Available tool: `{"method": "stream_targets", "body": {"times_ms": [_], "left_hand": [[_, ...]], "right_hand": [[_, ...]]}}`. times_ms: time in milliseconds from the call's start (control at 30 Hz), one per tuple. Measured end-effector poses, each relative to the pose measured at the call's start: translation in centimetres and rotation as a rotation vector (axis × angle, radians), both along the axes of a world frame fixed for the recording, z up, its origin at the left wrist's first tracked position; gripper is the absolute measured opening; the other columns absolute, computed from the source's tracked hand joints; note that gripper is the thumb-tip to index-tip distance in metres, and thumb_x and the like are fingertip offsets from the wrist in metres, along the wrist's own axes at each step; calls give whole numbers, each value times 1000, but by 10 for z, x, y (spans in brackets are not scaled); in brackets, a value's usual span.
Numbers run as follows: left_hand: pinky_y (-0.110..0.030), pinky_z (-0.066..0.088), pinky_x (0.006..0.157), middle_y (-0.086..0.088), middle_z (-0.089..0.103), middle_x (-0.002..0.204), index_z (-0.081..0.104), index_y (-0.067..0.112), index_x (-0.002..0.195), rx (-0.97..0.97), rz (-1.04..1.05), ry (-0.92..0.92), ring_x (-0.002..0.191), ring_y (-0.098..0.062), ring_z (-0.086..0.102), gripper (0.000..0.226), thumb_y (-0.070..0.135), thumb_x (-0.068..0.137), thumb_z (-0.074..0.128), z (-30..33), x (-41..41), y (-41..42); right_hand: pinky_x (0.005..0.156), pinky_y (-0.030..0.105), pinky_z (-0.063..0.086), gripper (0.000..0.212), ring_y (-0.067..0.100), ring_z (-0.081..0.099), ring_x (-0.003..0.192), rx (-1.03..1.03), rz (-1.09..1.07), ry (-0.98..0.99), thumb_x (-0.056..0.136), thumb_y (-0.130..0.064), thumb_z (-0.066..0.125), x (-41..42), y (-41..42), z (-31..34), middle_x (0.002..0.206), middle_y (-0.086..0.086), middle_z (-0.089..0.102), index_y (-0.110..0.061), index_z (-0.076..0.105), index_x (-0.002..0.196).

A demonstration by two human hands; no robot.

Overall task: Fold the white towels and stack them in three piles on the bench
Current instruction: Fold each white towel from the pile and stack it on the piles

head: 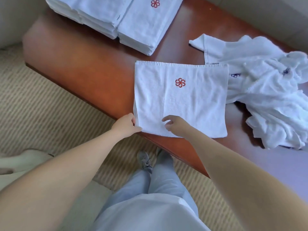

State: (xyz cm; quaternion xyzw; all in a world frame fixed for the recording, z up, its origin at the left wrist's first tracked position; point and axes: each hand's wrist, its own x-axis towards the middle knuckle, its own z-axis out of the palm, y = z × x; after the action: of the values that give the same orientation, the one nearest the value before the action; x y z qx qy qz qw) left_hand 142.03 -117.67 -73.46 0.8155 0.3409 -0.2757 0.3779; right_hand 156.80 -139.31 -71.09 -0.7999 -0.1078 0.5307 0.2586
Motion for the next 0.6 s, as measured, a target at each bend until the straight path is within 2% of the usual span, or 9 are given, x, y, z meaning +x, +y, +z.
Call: {"method": "stream_targets", "body": {"times_ms": [33, 133, 233, 300, 400, 500, 600], "left_hand": [[-31, 45, 60, 7, 61, 83, 53, 23, 88, 24, -13, -25, 71, -12, 59, 38, 48, 77, 79, -2, -7, -5], [-37, 50, 66, 9, 56, 86, 50, 25, 87, 103, -52, -94, 75, -16, 58, 24, 39, 88, 69, -10, -19, -17], [-37, 51, 62, 10, 53, 97, 51, 27, 90, 191, -67, -166, 78, -13, 57, 13, 33, 93, 63, -15, -23, -23], [-32, 40, 54, 11, 50, 99, 50, 26, 91, 213, -52, -199, 78, -12, 54, 15, 32, 92, 64, -19, -25, -28], [-28, 33, 52, 11, 51, 96, 52, 25, 91, 210, -33, -235, 79, -12, 53, 9, 23, 92, 61, -25, -25, -33], [-27, 42, 59, 13, 56, 92, 59, 29, 85, 149, 54, -312, 81, -9, 58, 14, 17, 92, 56, -26, -24, -31], [-31, 52, 72, 15, 57, 97, 57, 32, 88, 55, 48, -356, 90, -6, 59, 18, 15, 88, 62, -25, -28, -30]], "right_hand": [[68, 30, 49, 35, 21, 58, 78, 7, 26, 9, 96, -11, 50, -9, 2, -3, 105, 6, 67, -27, 65, 123], [86, 29, 51, 39, 18, 63, 104, -8, 87, -35, 98, -14, 48, -27, 3, -14, 130, -4, 63, -27, 64, 132], [94, 28, 48, 43, 15, 59, 116, -18, 90, -109, 98, -13, 45, -35, -1, -20, 138, -10, 60, -28, 63, 134], [95, 30, 51, 44, 14, 60, 115, -7, 92, -134, 97, -12, 45, -39, -4, -22, 136, -10, 61, -30, 62, 133], [93, 31, 52, 44, 14, 61, 111, -2, 103, -172, 96, -13, 44, -45, -8, -25, 137, -9, 59, -30, 62, 133], [90, 28, 51, 43, 16, 64, 109, -8, 87, -200, 98, -13, 42, -49, -9, -29, 141, -9, 58, -28, 62, 132], [92, 27, 47, 42, 16, 61, 115, -10, 96, -210, 98, -13, 43, -51, -6, -29, 145, -7, 55, -26, 63, 133]]}}
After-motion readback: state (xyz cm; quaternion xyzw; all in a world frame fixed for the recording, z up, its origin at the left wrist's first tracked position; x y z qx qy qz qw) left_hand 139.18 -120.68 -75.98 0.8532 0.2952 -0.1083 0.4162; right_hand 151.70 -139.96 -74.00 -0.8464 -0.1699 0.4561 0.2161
